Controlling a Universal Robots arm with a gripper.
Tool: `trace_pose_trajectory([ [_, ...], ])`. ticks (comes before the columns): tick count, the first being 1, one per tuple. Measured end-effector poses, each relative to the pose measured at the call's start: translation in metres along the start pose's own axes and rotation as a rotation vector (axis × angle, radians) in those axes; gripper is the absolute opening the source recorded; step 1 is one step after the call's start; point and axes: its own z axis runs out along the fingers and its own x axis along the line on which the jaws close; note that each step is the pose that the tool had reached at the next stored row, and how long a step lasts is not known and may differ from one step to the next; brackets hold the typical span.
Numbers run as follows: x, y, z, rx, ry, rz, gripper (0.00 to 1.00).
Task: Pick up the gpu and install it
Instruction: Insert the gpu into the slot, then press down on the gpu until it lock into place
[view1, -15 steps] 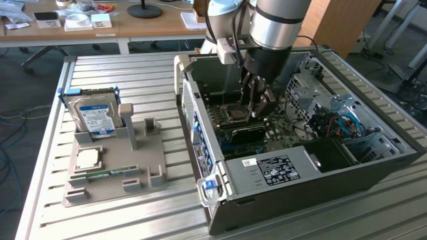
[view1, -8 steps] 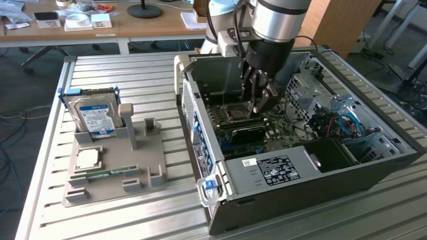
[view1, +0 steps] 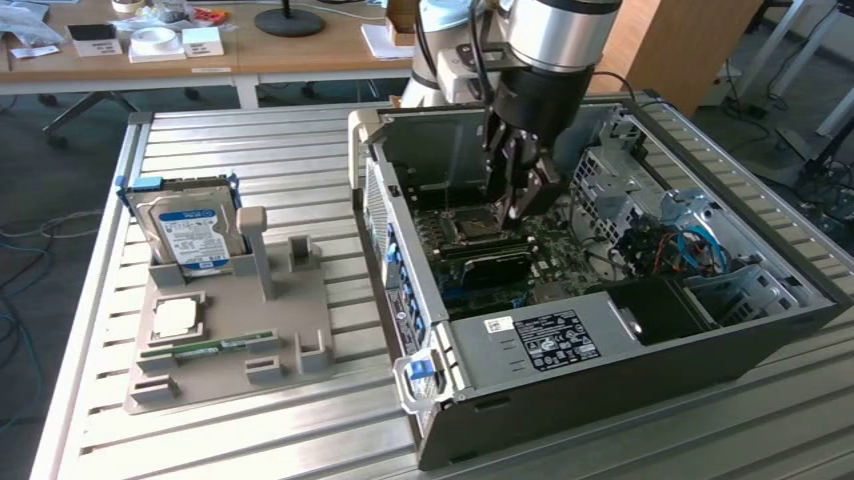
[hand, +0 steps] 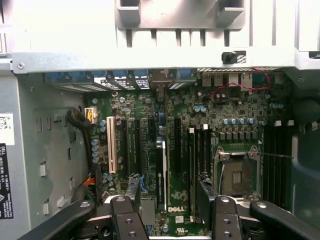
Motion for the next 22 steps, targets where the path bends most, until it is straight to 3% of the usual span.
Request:
trace_pose_trajectory([
  [15, 0.0000, 0.0000, -0.0014, 0.0003, 0.0003, 0.000, 0.58],
  [18, 0.0000, 0.0000, -0.0014, 0.0003, 0.0003, 0.000, 0.50],
  [21, -0.0001, 0.0000, -0.0014, 0.0003, 0.0003, 0.000, 0.32],
  [22, 0.0000, 0.0000, -0.0014, 0.0003, 0.0003, 0.000, 0.32],
])
